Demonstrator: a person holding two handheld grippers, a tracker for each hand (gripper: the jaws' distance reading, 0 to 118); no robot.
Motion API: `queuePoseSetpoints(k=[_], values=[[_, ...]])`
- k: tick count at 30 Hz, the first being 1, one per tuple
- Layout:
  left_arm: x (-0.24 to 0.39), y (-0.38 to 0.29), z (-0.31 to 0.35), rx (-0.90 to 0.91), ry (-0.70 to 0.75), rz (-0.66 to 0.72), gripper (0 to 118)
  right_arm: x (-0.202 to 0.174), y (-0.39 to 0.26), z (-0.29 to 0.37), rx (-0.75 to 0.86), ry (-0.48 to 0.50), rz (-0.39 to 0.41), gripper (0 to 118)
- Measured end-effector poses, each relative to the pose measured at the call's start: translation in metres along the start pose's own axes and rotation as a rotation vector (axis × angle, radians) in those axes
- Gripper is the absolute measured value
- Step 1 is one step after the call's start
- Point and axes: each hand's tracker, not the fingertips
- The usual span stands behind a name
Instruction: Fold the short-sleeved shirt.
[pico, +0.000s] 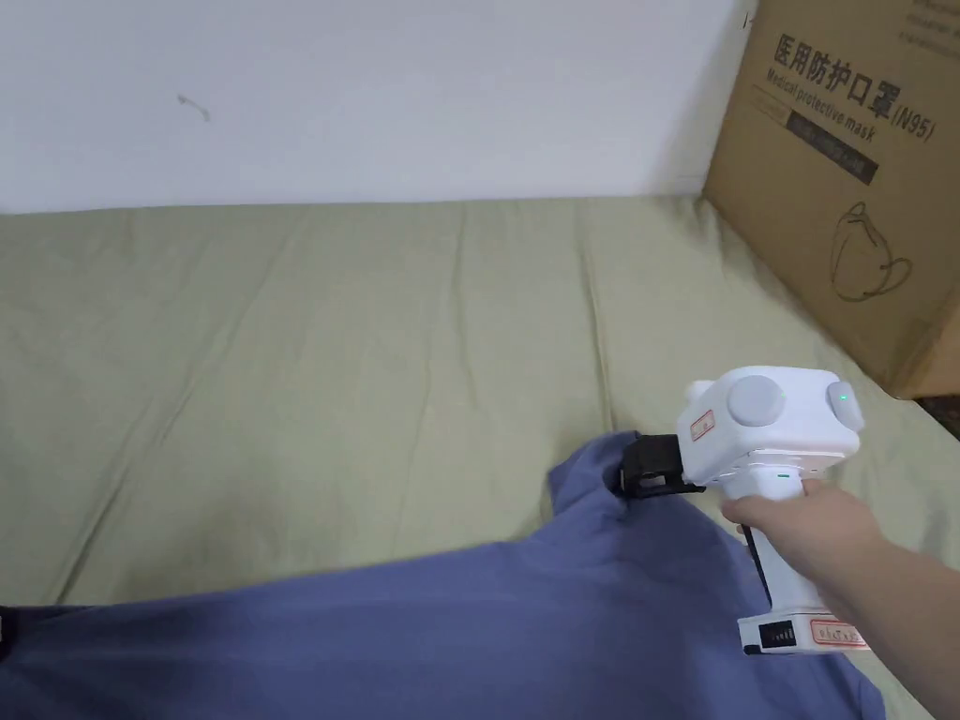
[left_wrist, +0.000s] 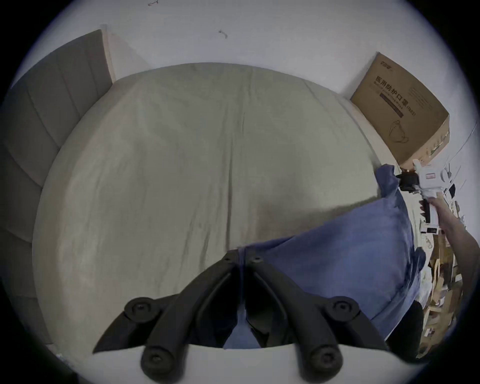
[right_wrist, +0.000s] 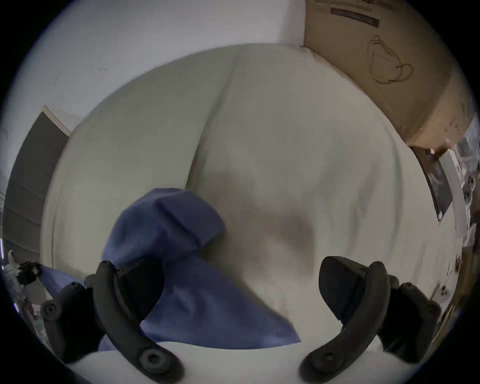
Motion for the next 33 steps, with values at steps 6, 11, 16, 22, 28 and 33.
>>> queuePoseSetpoints(k=[6, 11, 16, 22, 28, 33], values=[[-0.001, -0.002, -0.011, -0.018, 0.012, -0.002, 2, -0.004, 0.0, -0.011, -0.017, -0.053, -0.007, 107], [-0.002, -0.007, -0.013, -0.027, -0.002, 0.039, 2, -0.012, -0.01, 0.023, 0.035, 0.043, 0.109, 0], [-0.002, -0.016, 0.005, -0.006, -0.027, 0.089, 2, 0.0, -0.037, 0.065, 0.071, 0.109, 0.064, 0], [0.006, -0.026, 0.056, 0.05, -0.06, 0.09, 2, 0.036, -0.075, 0.161, 0.182, 0.213, -0.017, 0], [0.009, -0.058, 0.115, 0.093, -0.102, 0.055, 2, 0.065, -0.152, 0.253, 0.265, 0.279, -0.064, 0], [0.01, -0.109, 0.149, 0.056, -0.149, 0.034, 2, 0.088, -0.23, 0.274, 0.227, 0.313, -0.12, 0]])
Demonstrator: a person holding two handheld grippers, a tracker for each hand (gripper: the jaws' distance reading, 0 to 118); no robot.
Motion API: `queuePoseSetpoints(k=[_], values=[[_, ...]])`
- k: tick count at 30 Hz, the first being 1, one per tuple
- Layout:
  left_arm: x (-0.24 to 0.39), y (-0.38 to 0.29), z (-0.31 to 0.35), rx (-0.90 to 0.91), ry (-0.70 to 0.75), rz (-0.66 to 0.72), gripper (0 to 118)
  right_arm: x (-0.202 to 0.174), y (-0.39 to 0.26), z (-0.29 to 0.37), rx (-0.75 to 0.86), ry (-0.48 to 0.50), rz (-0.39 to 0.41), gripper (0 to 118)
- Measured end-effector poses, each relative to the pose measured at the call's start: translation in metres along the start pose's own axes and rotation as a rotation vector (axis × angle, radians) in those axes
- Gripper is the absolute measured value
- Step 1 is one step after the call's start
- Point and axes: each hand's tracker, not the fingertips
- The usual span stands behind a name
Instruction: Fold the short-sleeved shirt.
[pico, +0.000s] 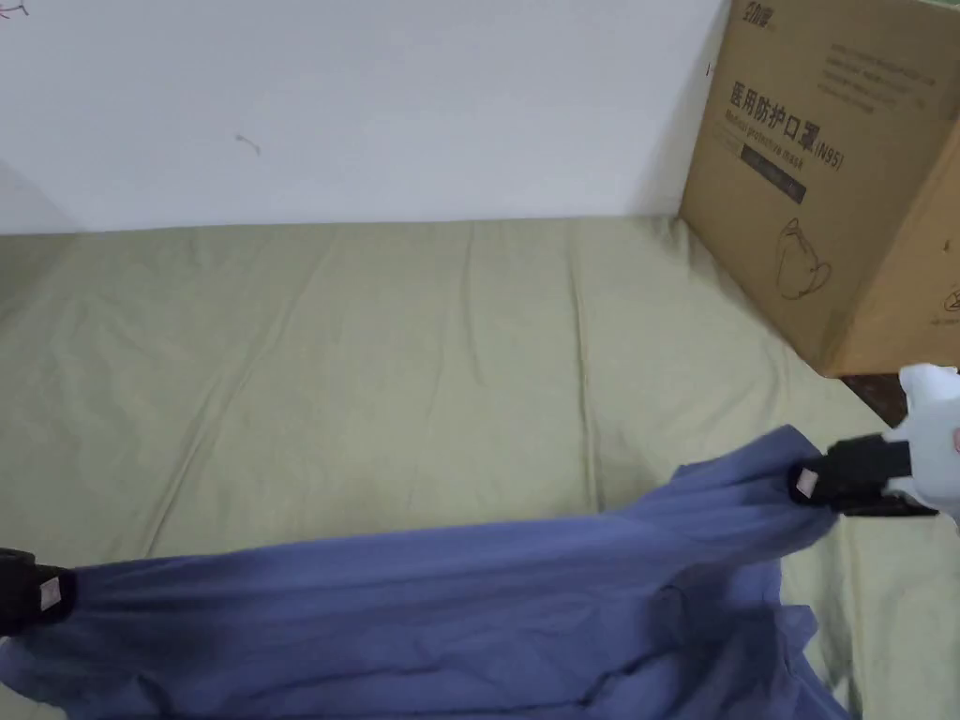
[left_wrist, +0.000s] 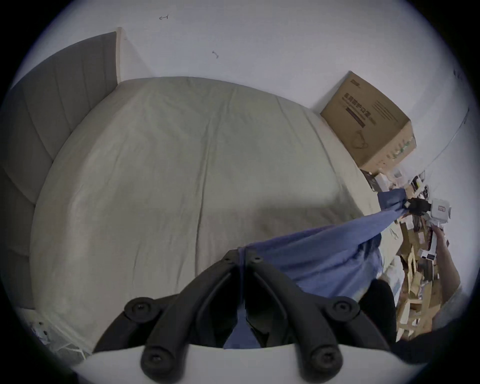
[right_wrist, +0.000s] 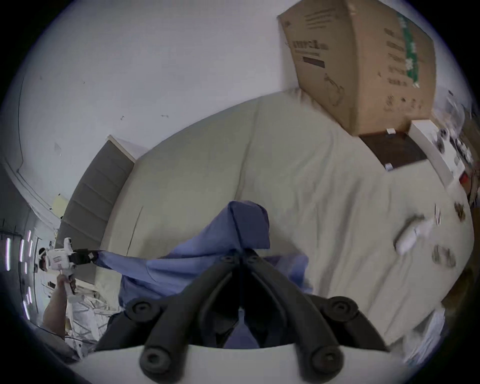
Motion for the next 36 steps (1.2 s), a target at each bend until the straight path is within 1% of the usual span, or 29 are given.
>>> queuePoseSetpoints(k=[6, 10, 12, 13, 14, 15, 16, 17, 18, 19, 20, 21, 22, 24, 26, 27, 28, 29, 30, 31, 32, 33, 34, 35, 36], values=[[0.002, -0.07, 0.001, -0.109, 0.006, -0.009, 2, 0.038, -0.095, -0.002, -0.119, -0.013, -0.151, 0], [-0.004, -0.103, -0.024, -0.181, 0.014, 0.012, 2, 0.056, -0.135, -0.022, -0.203, -0.071, -0.188, 0], [-0.005, -0.113, -0.038, -0.206, 0.044, 0.016, 3, 0.06, -0.146, -0.032, -0.238, -0.086, -0.243, 0], [-0.006, -0.116, -0.043, -0.214, 0.058, 0.029, 5, 0.06, -0.149, -0.035, -0.234, -0.092, -0.254, 1], [-0.006, -0.117, -0.046, -0.207, 0.068, 0.052, 14, 0.058, -0.151, -0.036, -0.216, -0.101, -0.258, 12], [-0.004, -0.118, -0.047, -0.184, 0.08, 0.058, 31, 0.053, -0.151, -0.034, -0.191, -0.132, -0.254, 28], [-0.002, -0.117, -0.046, -0.155, 0.107, 0.048, 55, 0.048, -0.148, -0.032, -0.166, -0.183, -0.208, 53], [0.002, -0.115, -0.043, -0.135, 0.135, 0.037, 97, 0.04, -0.146, -0.03, -0.14, -0.22, -0.148, 92], [0.005, -0.114, -0.042, -0.134, 0.154, 0.026, 117, 0.032, -0.143, -0.028, -0.122, -0.255, -0.095, 114], [0.011, -0.115, -0.038, -0.124, 0.163, 0.016, 118, 0.024, -0.141, -0.026, -0.103, -0.298, -0.052, 116], [0.016, -0.114, -0.03, -0.054, 0.145, 0.004, 114, 0.028, -0.137, -0.024, -0.059, -0.329, -0.022, 116], [0.022, -0.111, -0.024, -0.034, 0.145, -0.006, 114, 0.018, -0.134, -0.021, -0.011, -0.339, -0.003, 116], [0.03, -0.11, -0.019, -0.023, 0.146, -0.002, 114, 0.009, -0.132, -0.018, 0.033, -0.345, -0.019, 116], [0.048, -0.107, -0.009, 0.059, 0.151, -0.025, 114, -0.008, -0.127, -0.015, 0.117, -0.362, -0.031, 116], [0.071, -0.104, -0.002, 0.118, 0.179, -0.049, 114, -0.028, -0.123, -0.019, 0.115, -0.356, -0.025, 116], [0.077, -0.103, -0.004, 0.139, 0.204, -0.06, 114, -0.037, -0.121, -0.023, 0.114, -0.333, -0.014, 116], [0.087, -0.102, -0.003, 0.155, 0.219, -0.07, 115, -0.063, -0.123, -0.02, 0.109, -0.3, 0.004, 116], [0.098, -0.102, -0.004, 0.152, 0.22, -0.077, 114, -0.077, -0.123, -0.024, 0.105, -0.293, 0.018, 116], [0.108, -0.102, -0.004, 0.166, 0.231, -0.083, 113, -0.09, -0.123, -0.028, 0.1, -0.293, 0.038, 116], [0.107, -0.101, -0.008, 0.178, 0.23, -0.084, 109, -0.101, -0.123, -0.031, 0.106, -0.286, 0.066, 112], [0.114, -0.101, -0.008, 0.192, 0.208, -0.088, 92, -0.118, -0.124, -0.033, 0.13, -0.296, 0.117, 98], [0.121, -0.101, -0.01, 0.207, 0.194, -0.09, 65, -0.129, -0.125, -0.037, 0.147, -0.313, 0.151, 76], [0.126, -0.101, -0.012, 0.214, 0.19, -0.088, 29, -0.139, -0.126, -0.041, 0.158, -0.331, 0.169, 42], [0.129, -0.102, -0.017, 0.217, 0.212, -0.088, 0, -0.146, -0.126, -0.047, 0.145, -0.343, 0.185, 0], [0.133, -0.101, -0.018, 0.239, 0.286, -0.103, 0, -0.15, -0.127, -0.051, 0.15, -0.337, 0.175, 0]])
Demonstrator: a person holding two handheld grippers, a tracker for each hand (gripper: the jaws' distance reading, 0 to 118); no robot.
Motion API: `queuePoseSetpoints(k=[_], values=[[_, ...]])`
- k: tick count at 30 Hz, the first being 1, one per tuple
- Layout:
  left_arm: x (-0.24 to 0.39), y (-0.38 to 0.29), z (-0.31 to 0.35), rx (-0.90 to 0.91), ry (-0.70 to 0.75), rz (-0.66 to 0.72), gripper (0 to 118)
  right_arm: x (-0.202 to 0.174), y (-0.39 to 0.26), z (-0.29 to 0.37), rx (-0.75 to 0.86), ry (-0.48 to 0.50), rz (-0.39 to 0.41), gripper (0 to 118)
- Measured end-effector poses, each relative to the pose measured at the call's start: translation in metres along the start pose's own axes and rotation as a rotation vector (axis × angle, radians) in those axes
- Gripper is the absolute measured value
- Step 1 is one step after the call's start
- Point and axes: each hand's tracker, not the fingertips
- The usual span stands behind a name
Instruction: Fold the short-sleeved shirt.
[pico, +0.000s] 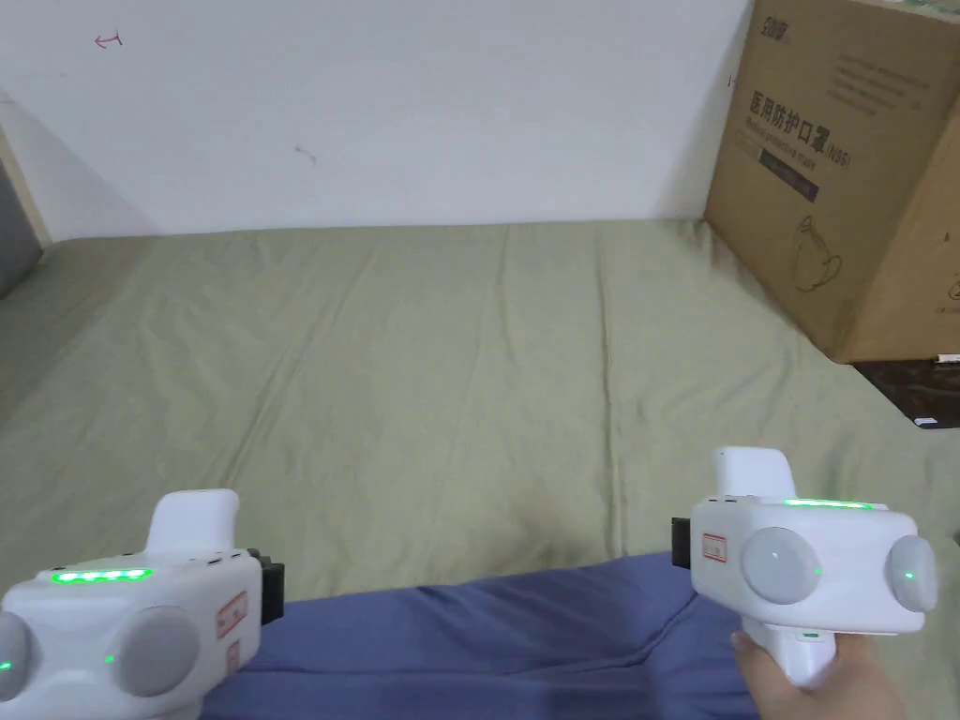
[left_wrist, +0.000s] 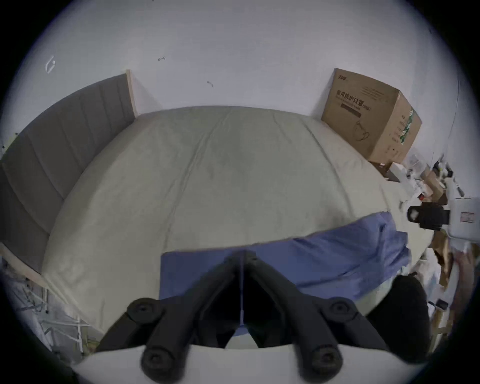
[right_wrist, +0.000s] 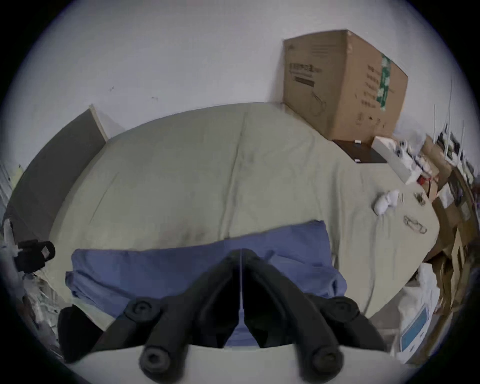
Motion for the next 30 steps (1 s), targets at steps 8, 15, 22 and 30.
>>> queuePoseSetpoints(k=[8, 15, 22, 30], values=[[-0.008, 0.001, -0.009, -0.024, -0.04, 0.066, 0, -0.025, 0.0, -0.008, -0.023, -0.01, 0.052, 1], [-0.141, -0.022, -0.056, -0.24, -0.739, 0.508, 0, -0.029, 0.0, -0.013, -0.069, 0.058, 0.073, 1], [-0.212, -0.062, -0.081, -0.289, -0.639, 0.589, 68, -0.029, 0.002, -0.029, -0.13, 0.073, 0.078, 0], [-0.224, -0.09, -0.13, -0.296, -0.86, 0.756, 118, -0.031, 0.005, -0.04, -0.177, 0.063, 0.099, 1]])
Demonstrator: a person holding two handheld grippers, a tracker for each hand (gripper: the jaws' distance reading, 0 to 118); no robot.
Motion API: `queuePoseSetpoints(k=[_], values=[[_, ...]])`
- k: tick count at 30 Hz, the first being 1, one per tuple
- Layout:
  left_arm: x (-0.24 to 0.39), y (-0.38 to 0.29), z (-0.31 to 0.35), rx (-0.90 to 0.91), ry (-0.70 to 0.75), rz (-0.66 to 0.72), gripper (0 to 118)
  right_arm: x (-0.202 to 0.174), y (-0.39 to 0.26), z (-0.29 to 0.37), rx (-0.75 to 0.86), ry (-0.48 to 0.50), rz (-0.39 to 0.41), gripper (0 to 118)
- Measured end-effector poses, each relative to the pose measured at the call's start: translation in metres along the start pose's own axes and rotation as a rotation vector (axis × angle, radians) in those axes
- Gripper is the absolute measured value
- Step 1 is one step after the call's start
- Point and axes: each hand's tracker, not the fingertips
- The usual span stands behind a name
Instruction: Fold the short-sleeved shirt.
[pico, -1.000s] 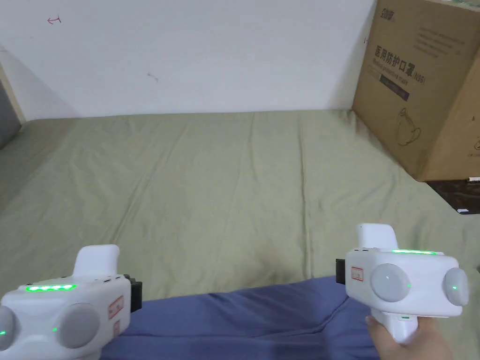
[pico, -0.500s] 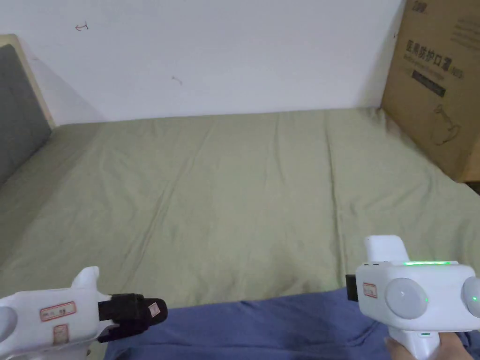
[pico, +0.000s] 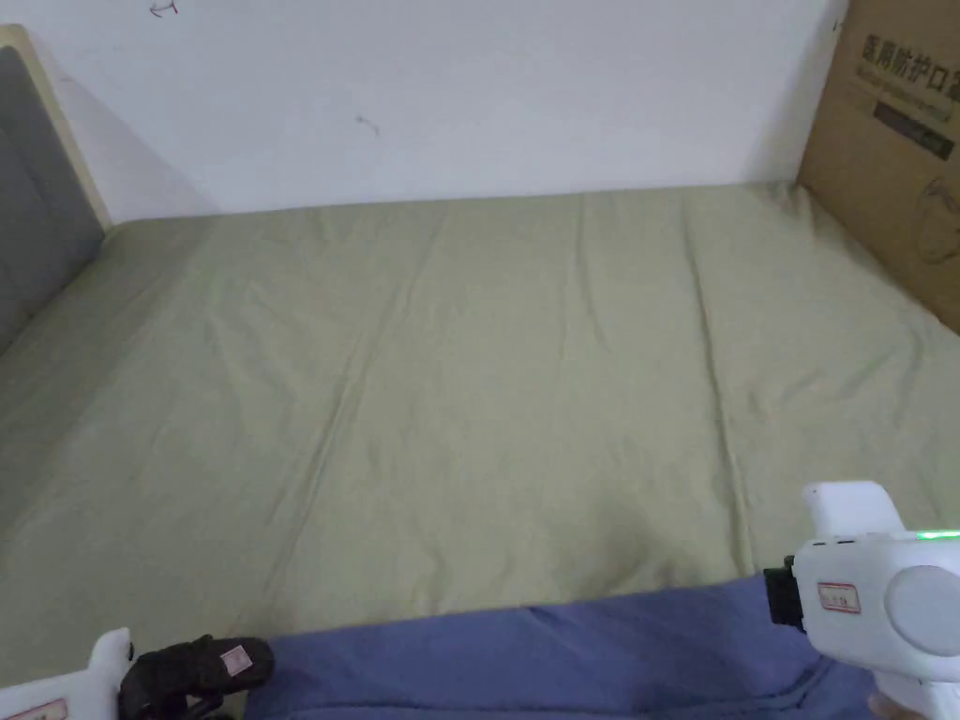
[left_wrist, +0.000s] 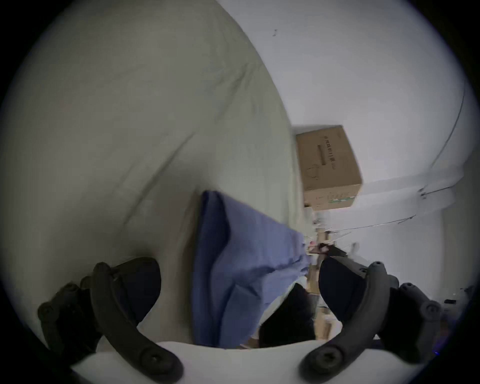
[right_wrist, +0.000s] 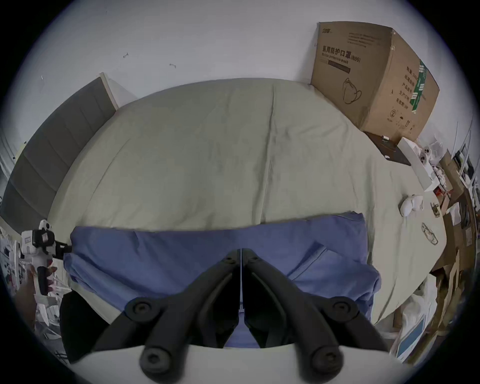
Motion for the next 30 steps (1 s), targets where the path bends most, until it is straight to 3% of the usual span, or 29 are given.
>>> queuePoseSetpoints(k=[4, 8, 9, 10, 11, 12, 13, 14, 15, 17, 21, 23, 30], values=[[-0.011, 0.002, -0.035, -0.12, -0.183, 0.051, 118, -0.002, 0.005, 0.002, -0.028, 0.014, 0.001, 1], [-0.006, 0.009, -0.061, -0.192, -0.201, 0.049, 118, -0.01, 0.012, 0.006, -0.034, 0.024, 0.018, 0], [-0.032, 0.029, -0.054, -0.186, -0.196, 0.059, 113, -0.012, 0.013, 0.007, -0.034, 0.032, 0.02, 0], [-0.035, 0.033, -0.053, -0.175, -0.184, 0.077, 99, -0.015, 0.015, 0.008, -0.033, 0.042, 0.018, 1], [-0.039, 0.038, -0.052, -0.162, -0.149, 0.092, 44, -0.017, 0.016, 0.008, -0.032, 0.056, 0.012, 1], [-0.043, 0.041, -0.053, -0.145, -0.033, 0.092, 3, -0.019, 0.017, 0.008, -0.032, 0.07, 0.009, 0], [-0.027, 0.017, -0.067, -0.162, 0.19, 0.076, 3, -0.021, 0.018, 0.008, -0.034, 0.08, 0.01, 1], [-0.04, 0.01, -0.065, -0.167, 0.188, 0.198, 3, -0.023, 0.018, 0.008, -0.035, 0.085, 0.013, 1], [-0.026, 0.007, -0.063, -0.088, 0.039, 0.199, 3, -0.025, 0.018, 0.008, -0.036, 0.089, 0.017, 1], [-0.001, 0.01, -0.056, -0.107, 0.189, 0.006, 3, -0.027, 0.018, 0.008, -0.034, 0.101, 0.022, 0], [0.049, 0.001, -0.029, 0.006, 0.296, -0.181, 3, -0.025, 0.017, 0.011, -0.026, 0.137, 0.018, 0], [0.072, -0.003, -0.013, 0.033, 0.486, -0.325, 3, -0.022, 0.014, 0.013, -0.016, 0.144, 0.013, 1], [0.107, 0.005, 0.011, 0.086, 0.984, -0.481, 3, -0.002, -0.002, 0.015, -0.024, 0.191, -0.058, 0]])
